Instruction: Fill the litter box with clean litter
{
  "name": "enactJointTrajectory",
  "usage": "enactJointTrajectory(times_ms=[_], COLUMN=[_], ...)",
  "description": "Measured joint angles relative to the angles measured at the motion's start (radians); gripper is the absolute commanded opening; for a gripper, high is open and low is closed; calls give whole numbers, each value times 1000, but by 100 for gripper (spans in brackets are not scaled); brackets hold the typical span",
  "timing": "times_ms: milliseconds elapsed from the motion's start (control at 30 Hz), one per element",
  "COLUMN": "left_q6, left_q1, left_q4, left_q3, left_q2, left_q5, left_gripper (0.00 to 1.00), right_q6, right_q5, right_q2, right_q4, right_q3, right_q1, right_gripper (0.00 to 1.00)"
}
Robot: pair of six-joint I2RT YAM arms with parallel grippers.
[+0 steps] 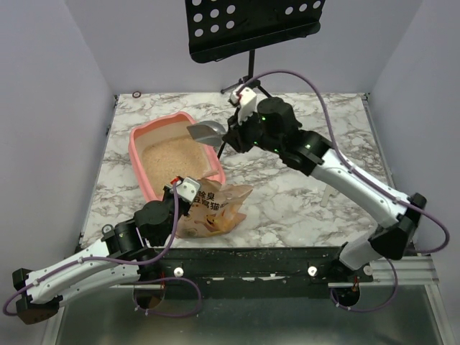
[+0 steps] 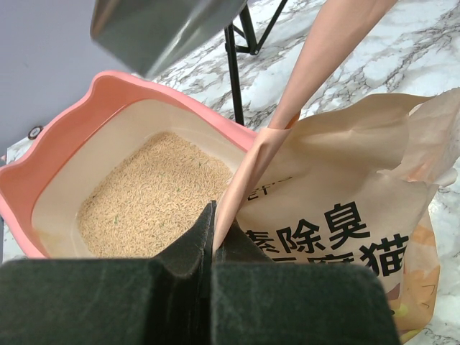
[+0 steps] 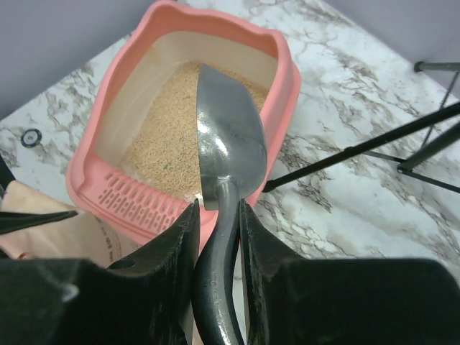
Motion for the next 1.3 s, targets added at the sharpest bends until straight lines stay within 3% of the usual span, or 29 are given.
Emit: enactJointTrajectory(times_ms=[333,567,967,1300], left_q6=[4,11,26,29], left_q1=[1,6,6,6], left_q4=[0,1,0,0], left_q3=[0,0,0,0], left_q2=[-1,0,-14,-14], left_q5=[19,85,129,130], left_gripper=[0,0,0,0], right_q6=[117,149,135,86], right_q5=[23,-69,-214,-289], right_q2=[-354,-500,-598,-586], right_q4=[-167,-303,-408,-430], right_q3=[-158,-245,-295,-330], right_q1=[-100,-109,-109,-109], right_gripper=[1,1,1,1])
